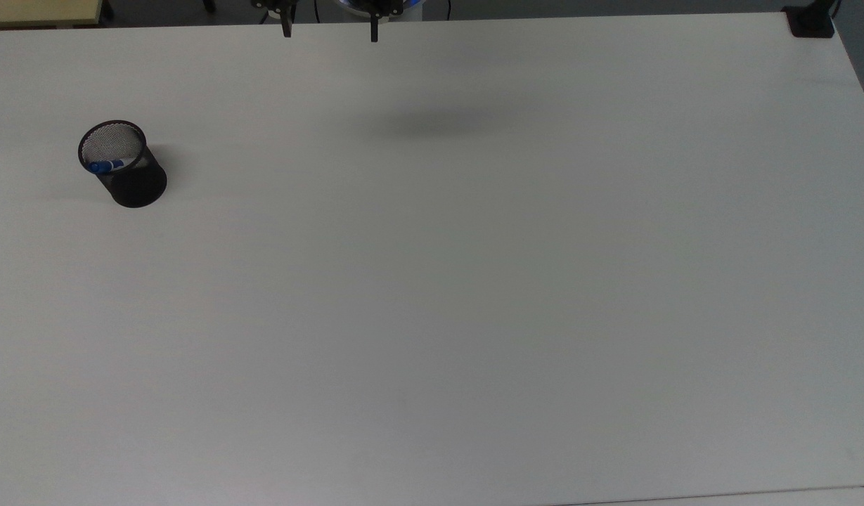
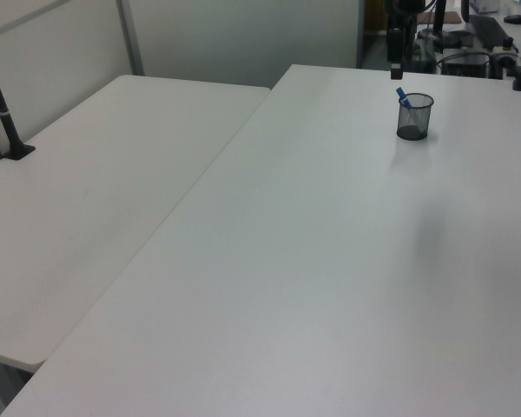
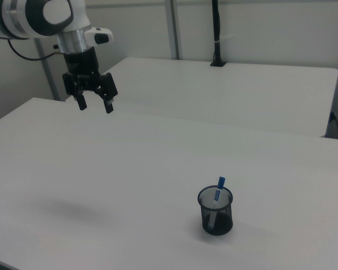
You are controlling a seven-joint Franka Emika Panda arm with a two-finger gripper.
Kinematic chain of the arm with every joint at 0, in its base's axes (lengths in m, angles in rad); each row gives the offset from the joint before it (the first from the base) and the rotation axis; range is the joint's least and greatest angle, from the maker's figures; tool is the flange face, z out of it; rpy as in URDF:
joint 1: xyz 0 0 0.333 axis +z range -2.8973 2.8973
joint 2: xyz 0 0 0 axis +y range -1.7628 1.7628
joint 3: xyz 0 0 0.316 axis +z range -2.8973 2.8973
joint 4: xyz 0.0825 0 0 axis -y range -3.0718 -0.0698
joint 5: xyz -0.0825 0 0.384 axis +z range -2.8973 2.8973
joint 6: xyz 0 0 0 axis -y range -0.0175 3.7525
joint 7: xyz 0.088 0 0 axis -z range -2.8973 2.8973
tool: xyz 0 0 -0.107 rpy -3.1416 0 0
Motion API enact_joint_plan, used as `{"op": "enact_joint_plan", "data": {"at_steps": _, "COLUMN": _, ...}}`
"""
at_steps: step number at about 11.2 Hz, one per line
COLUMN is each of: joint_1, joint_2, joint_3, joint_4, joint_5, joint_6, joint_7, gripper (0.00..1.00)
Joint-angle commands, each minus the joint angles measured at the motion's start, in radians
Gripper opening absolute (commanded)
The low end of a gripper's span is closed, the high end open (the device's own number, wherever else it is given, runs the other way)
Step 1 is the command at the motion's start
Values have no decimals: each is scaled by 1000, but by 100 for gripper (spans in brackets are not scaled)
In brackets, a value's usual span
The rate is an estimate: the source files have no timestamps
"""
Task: Remove the marker
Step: 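Move the open gripper toward the black mesh pen cup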
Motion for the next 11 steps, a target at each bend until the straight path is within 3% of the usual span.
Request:
{"op": "enact_joint_plan", "data": {"at_steps": 1, "joint_1": 1, "joint_2": 6, "joint_3": 2, "joint_4": 14, "joint_5": 7, "joint_6": -16, "joint_7": 11, "gripper": 100}}
{"op": "enact_joint_plan", "data": {"at_steps": 8, "joint_1": -2, "joint_2": 18, "joint_3": -2, "joint_4": 18, "joint_5": 7, "joint_6": 10, "joint_7": 5, "gripper": 100}}
{"op": "enact_joint_plan", "data": {"at_steps": 11, "joint_1": -65, "joint_2": 21, "joint_3": -9, "joint_4": 14, "joint_5": 7, "joint_6": 47, "joint_7": -61, "gripper": 100}}
